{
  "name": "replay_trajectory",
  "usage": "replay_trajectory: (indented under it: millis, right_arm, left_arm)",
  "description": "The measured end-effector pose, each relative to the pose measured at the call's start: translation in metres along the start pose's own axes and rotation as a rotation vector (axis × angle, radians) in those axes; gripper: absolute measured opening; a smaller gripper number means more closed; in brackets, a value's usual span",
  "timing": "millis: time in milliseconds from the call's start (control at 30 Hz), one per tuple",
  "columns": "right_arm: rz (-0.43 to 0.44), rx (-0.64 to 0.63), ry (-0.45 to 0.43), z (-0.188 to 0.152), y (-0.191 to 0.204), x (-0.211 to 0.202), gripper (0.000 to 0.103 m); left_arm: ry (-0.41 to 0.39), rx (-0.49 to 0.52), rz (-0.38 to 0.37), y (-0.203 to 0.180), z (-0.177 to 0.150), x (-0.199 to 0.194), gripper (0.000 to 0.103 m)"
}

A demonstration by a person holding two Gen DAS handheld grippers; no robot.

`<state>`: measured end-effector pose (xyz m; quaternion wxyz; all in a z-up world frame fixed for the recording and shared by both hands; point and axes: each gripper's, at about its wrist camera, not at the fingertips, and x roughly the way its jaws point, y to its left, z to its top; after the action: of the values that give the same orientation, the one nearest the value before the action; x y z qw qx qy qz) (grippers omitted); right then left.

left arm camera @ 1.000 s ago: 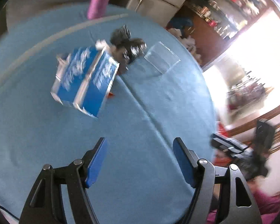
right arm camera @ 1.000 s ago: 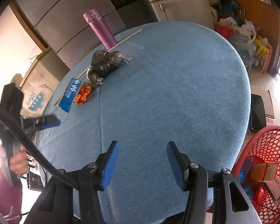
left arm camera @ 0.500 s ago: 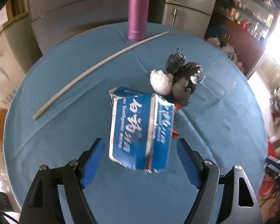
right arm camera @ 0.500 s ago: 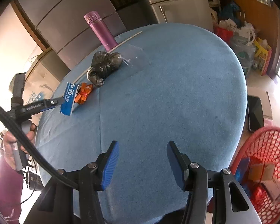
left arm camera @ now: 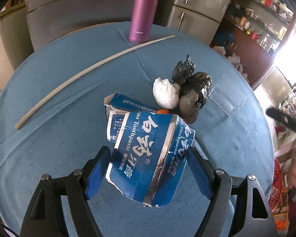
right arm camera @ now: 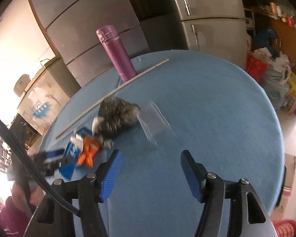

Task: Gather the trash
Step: 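Hold the toothpaste carton in the left gripper while the right grasps the clear plastic tray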

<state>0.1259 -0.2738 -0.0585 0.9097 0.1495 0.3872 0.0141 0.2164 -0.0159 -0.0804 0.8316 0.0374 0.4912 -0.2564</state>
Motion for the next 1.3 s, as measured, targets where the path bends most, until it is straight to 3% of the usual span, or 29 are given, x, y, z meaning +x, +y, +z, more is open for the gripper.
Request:
replay_trajectory:
  millis: [267, 467, 600, 633, 667, 1067, 1300]
  right_arm:
    - [-0.107, -0.083, 0.037, 0.019, 0.006, 0.048, 0.073]
    - [-0.162, -0.107, 0.074, 0.017, 0.009, 0.072, 0.073]
    - [-0.206, -0.174, 0.055, 0.013, 0.014, 0.079, 0.072]
    - [-0.213, -0.180, 0.047, 0.013, 0.013, 0.080, 0.060]
    - [-0.210, -0.177, 0.049, 0.013, 0.012, 0.080, 0.055]
    - [-0.018, 0.018, 0.024, -0.010, -0.006, 0.022, 0.055]
    - [0.054, 0.057, -0.027, -0.042, 0.002, -0.037, 0.055]
  left_arm:
    - [0.045, 0.058, -0.009, 0.007, -0.004, 0.005, 0.080]
    - [0.057, 0.031, -0.037, 0.005, -0.006, 0.016, 0.079]
    - [0.049, -0.038, -0.070, 0.011, -0.005, 0.017, 0.067]
    - [0.047, -0.054, -0.080, 0.012, -0.005, 0.016, 0.061]
    - [0.046, -0.064, -0.085, 0.013, -0.005, 0.015, 0.059]
    - [-0.010, -0.086, -0.062, -0.010, -0.025, -0.030, 0.059]
    - [-0.070, 0.007, 0.037, -0.063, -0.050, -0.070, 0.059]
